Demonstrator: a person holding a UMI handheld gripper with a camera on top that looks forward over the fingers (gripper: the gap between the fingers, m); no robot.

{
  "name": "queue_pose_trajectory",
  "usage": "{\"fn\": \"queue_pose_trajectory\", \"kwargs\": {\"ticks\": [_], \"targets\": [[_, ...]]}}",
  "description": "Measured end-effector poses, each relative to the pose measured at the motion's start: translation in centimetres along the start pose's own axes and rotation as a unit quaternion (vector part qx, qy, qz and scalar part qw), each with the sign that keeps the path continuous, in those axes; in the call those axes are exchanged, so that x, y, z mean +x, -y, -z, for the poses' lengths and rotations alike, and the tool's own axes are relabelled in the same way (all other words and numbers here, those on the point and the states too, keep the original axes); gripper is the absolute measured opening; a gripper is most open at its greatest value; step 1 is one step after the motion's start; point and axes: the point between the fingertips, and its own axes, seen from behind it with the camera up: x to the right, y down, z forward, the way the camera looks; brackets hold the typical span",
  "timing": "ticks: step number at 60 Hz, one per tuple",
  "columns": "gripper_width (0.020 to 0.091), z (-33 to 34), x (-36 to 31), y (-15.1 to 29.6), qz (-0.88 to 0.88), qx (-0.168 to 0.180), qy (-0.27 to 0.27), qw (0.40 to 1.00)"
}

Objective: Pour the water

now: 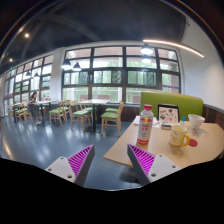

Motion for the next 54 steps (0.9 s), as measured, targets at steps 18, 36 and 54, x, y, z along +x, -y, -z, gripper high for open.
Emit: {"fn": "queue_pose_trajectory", "kwargs": {"ticks": [18,36,54], "targets": [[0.0764,0.6,0.9,0.0,-0.003,0.0,-0.005,1.0],[0.0763,0.9,6.0,-0.7,0.005,0.007,-0.046,0.999],[0.0765,-5.0,14.2,-0.8,-0.002,-0.008,-0.1,0.995]]}}
